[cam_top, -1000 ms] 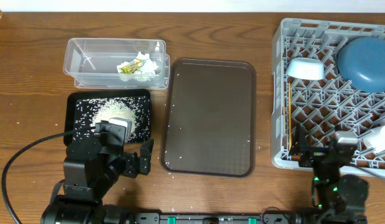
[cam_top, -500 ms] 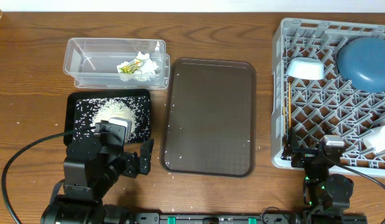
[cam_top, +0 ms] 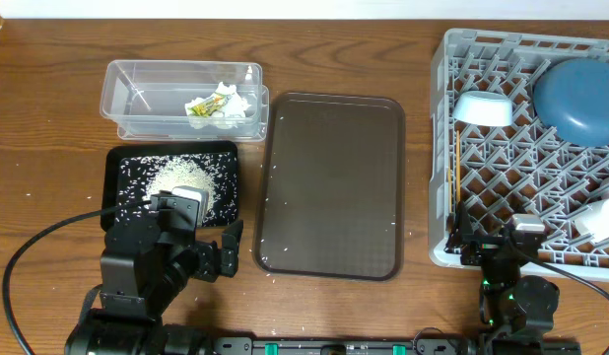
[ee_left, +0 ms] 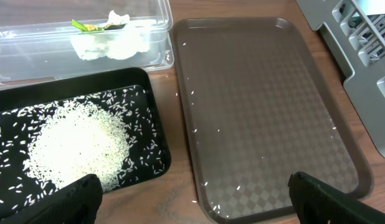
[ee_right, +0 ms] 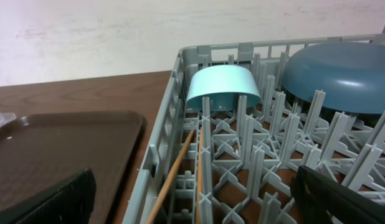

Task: Sort waste into correct bins and load items into the dishwasher rack

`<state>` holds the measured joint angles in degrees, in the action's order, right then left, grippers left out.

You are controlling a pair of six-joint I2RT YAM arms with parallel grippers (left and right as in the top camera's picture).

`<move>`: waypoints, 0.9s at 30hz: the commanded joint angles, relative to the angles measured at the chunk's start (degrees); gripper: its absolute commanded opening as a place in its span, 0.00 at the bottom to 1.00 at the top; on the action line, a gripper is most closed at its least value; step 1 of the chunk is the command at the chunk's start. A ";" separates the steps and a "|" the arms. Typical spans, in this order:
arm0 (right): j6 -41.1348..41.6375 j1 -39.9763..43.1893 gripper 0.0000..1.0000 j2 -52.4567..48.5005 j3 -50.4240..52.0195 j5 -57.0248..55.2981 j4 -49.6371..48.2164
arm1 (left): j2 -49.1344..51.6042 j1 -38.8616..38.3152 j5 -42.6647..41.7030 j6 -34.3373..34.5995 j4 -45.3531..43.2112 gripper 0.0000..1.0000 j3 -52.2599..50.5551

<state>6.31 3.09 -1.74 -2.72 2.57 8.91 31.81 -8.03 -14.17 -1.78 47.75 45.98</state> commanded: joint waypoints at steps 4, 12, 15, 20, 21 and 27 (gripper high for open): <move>-0.59 -0.07 0.99 0.07 0.28 -0.63 -0.15 | 0.02 0.24 0.52 -0.55 -0.09 0.98 -0.17; -0.59 -0.07 0.99 0.07 0.28 -0.63 -0.15 | -1.31 2.32 0.85 -1.25 -0.44 0.98 -2.34; -0.59 -0.07 0.99 0.07 0.28 -0.63 -0.13 | -5.75 4.20 2.32 -1.22 -5.92 0.98 -8.13; -0.59 -0.07 0.99 0.07 0.28 -0.63 -0.15 | -16.55 5.77 2.95 -1.20 -18.36 0.98 -22.40; -0.61 -0.07 0.99 0.07 0.28 -0.63 -0.13 | -18.80 5.77 3.37 -1.22 -21.38 0.98 -25.53; -0.59 -0.07 0.99 0.07 0.28 -0.66 -0.13 | -28.37 5.77 5.22 -1.22 -41.07 0.98 -41.81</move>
<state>6.31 3.09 -1.76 -2.66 2.55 8.84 6.59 -2.61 -11.11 -2.04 11.55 8.86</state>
